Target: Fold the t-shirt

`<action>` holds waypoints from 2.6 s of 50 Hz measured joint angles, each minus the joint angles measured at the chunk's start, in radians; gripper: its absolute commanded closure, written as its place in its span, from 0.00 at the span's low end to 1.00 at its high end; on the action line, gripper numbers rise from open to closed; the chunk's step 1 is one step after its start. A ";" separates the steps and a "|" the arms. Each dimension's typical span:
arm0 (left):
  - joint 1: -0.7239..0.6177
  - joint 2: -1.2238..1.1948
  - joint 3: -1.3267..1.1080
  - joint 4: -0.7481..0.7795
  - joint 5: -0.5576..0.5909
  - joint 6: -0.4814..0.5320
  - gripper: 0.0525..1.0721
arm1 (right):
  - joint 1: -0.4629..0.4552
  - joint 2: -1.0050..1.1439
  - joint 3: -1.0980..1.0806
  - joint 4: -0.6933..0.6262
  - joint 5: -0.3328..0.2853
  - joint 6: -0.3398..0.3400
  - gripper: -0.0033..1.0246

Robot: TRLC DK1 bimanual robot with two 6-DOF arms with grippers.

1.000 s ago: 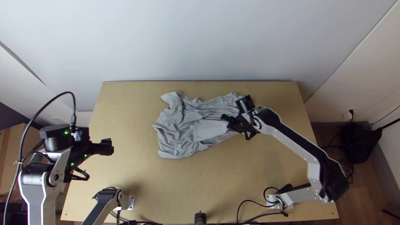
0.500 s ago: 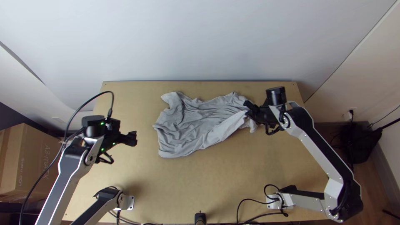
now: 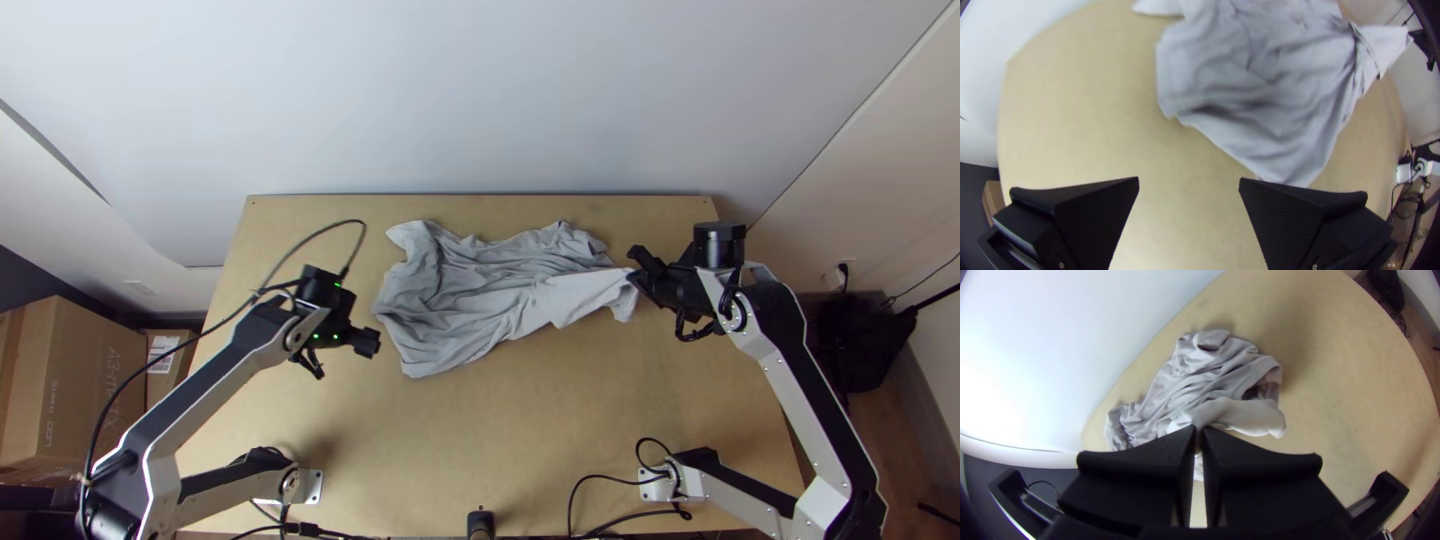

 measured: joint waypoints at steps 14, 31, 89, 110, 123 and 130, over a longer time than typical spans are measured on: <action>-0.102 0.140 -0.004 -0.043 0.011 -0.047 0.06 | -0.011 -0.006 -0.028 -0.003 0.000 0.000 0.97; -0.011 0.249 0.130 -0.019 0.011 -0.074 0.05 | -0.031 -0.008 -0.069 0.009 0.000 -0.019 0.97; 0.030 0.435 0.255 0.064 0.030 -0.105 0.97 | -0.056 -0.021 -0.105 0.060 0.000 -0.032 0.97; 0.276 0.258 0.536 -0.163 0.041 -0.095 0.97 | -0.002 0.011 0.062 0.088 0.061 -0.184 0.97; 0.326 0.198 0.771 -0.289 0.040 -0.084 0.97 | 0.089 0.068 0.288 0.138 0.128 -0.322 0.97; 0.336 0.158 0.898 -0.366 0.040 -0.076 0.97 | 0.133 0.063 0.406 0.152 0.135 -0.370 0.97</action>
